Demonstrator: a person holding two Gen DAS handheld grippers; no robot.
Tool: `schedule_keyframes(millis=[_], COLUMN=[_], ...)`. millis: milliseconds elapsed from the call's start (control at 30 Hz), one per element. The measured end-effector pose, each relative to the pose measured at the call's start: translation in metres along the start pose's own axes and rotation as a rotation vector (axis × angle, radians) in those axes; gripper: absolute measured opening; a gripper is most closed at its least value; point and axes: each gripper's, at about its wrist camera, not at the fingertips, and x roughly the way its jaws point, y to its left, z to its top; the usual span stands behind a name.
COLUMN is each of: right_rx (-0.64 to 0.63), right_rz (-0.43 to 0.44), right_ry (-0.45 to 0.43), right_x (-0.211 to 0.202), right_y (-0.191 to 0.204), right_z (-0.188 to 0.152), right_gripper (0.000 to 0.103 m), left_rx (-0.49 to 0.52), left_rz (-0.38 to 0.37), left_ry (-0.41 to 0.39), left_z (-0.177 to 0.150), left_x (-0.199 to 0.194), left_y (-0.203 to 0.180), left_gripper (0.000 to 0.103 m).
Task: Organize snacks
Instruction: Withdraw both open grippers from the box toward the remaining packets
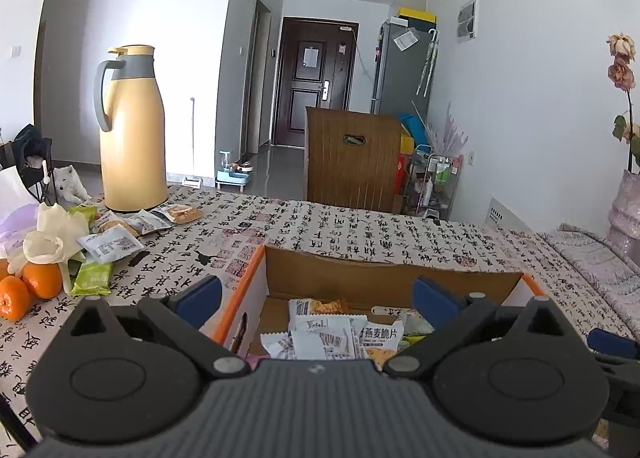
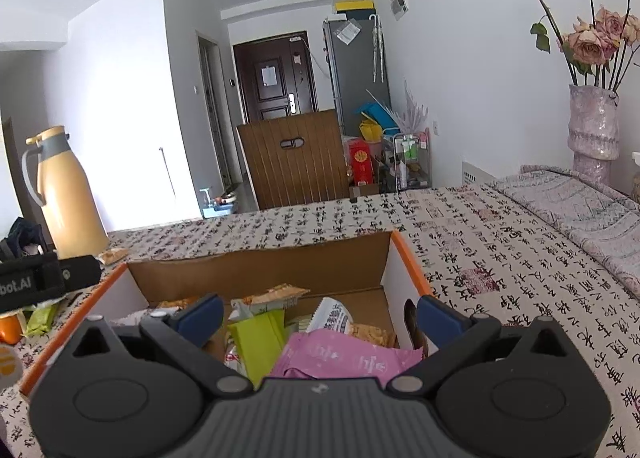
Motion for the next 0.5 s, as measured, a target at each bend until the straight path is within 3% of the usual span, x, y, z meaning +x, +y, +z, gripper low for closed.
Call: schedule_keyframes(millis=[500], right_rx=[-0.067], right_rz=[0.033], right_ry=[-0.034], right_x=[-0.036], right_y=[0.018], right_z=[0.007], right_gripper=[0.103], left_rx=[0.007], left_rz=[-0.015], left_ry=[-0.031], left_z=[0.008], left_x=[-0.051], left_y=[0.02], left_gripper=[0.103])
